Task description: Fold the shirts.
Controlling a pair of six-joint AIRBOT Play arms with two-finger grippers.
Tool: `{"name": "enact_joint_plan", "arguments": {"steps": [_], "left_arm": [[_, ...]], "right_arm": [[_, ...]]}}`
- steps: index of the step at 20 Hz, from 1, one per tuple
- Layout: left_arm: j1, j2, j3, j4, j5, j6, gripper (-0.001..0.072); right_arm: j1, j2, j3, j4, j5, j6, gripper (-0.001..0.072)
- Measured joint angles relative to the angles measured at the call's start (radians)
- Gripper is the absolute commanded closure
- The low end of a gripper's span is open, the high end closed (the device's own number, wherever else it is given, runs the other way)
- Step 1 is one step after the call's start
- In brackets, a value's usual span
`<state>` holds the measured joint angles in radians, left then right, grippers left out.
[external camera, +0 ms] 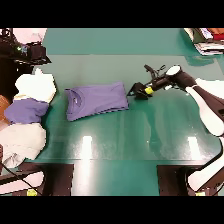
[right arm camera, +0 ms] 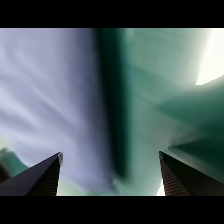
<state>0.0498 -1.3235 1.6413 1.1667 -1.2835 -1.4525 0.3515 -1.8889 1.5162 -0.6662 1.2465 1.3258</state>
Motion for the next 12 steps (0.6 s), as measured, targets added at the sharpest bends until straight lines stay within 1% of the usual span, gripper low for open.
{"name": "enact_joint_plan", "arguments": {"steps": [1,3,4,5,6,7,8,12], "left_arm": [[-0.005,0.000,0.000,-0.001,0.002,0.003,0.0685],[-0.009,0.000,0.000,0.000,0.005,0.007,0.0685],[-0.010,0.000,0.000,0.000,0.006,0.009,0.0685],[-0.013,0.000,0.000,0.000,0.007,0.010,0.0685],[-0.013,0.000,0.000,-0.001,0.007,0.010,0.0685],[-0.013,0.000,0.000,-0.001,0.007,0.011,0.0684],[-0.013,0.000,0.000,-0.001,0.006,0.011,0.0685],[-0.026,0.000,0.000,-0.001,-0.003,0.011,0.0685]], "right_arm": [[0.023,-0.031,0.035,0.025,0.002,0.000,0.0055],[0.072,-0.089,0.106,0.055,0.002,0.008,0.0162],[0.097,-0.117,0.143,0.064,0.002,0.011,0.0163],[0.118,-0.142,0.179,0.072,0.002,0.016,0.0240],[0.139,-0.166,0.214,0.073,0.000,0.016,0.0428],[0.155,-0.186,0.243,0.076,0.000,0.017,0.0587],[0.167,-0.198,0.270,0.081,-0.002,0.018,0.0698],[0.171,-0.216,0.359,0.089,-0.026,0.006,0.0698]]}}
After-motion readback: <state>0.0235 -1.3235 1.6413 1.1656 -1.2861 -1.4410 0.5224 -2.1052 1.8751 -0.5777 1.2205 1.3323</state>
